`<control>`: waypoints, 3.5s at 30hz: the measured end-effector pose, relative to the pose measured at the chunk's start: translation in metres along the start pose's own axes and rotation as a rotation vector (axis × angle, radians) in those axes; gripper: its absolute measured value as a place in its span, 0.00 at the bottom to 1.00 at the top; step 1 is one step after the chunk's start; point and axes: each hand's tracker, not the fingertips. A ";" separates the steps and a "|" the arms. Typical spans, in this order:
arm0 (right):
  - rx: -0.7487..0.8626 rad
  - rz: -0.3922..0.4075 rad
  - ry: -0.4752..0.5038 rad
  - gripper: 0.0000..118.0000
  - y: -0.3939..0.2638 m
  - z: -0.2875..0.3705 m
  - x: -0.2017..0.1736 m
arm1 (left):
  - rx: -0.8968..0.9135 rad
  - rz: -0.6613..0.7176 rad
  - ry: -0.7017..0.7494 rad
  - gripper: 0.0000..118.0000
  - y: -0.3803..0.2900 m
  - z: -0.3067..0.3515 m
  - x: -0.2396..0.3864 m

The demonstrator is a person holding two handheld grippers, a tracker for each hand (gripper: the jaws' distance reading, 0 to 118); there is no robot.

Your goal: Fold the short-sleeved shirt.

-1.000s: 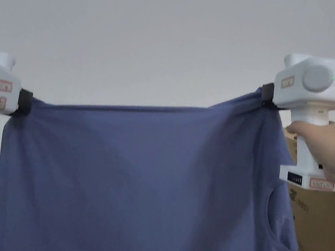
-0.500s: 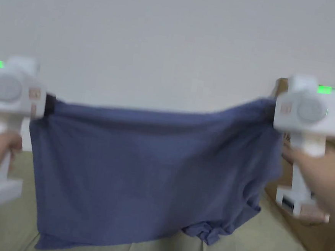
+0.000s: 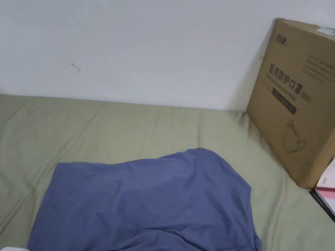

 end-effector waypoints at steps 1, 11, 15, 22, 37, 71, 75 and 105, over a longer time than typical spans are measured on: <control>-0.041 0.022 0.011 0.07 -0.012 0.012 0.001 | -0.046 -0.011 -0.013 0.02 -0.008 0.005 -0.004; -0.273 0.145 0.125 0.07 -0.078 0.073 -0.005 | -0.185 -0.086 -0.046 0.02 -0.063 0.065 -0.033; -0.328 0.137 0.127 0.07 -0.090 0.082 -0.012 | -0.209 -0.097 -0.044 0.02 -0.078 0.084 -0.030; -0.307 -0.088 0.129 0.71 -0.095 0.078 -0.005 | -0.262 -0.080 -0.047 0.80 -0.082 0.087 -0.035; 0.877 -0.191 0.154 0.85 -0.088 0.227 -0.096 | 0.908 0.104 -0.088 0.81 -0.085 0.256 0.037; 0.605 -0.282 0.011 0.03 -0.104 0.170 -0.073 | -0.069 0.135 0.172 0.74 -0.116 0.064 -0.016; 0.585 -0.295 0.069 0.02 -0.114 0.172 -0.060 | -0.015 0.065 0.063 0.02 -0.122 0.098 -0.005; 0.087 -0.383 0.101 0.04 -0.122 0.151 -0.005 | 0.071 0.327 -0.053 0.02 -0.111 0.153 -0.024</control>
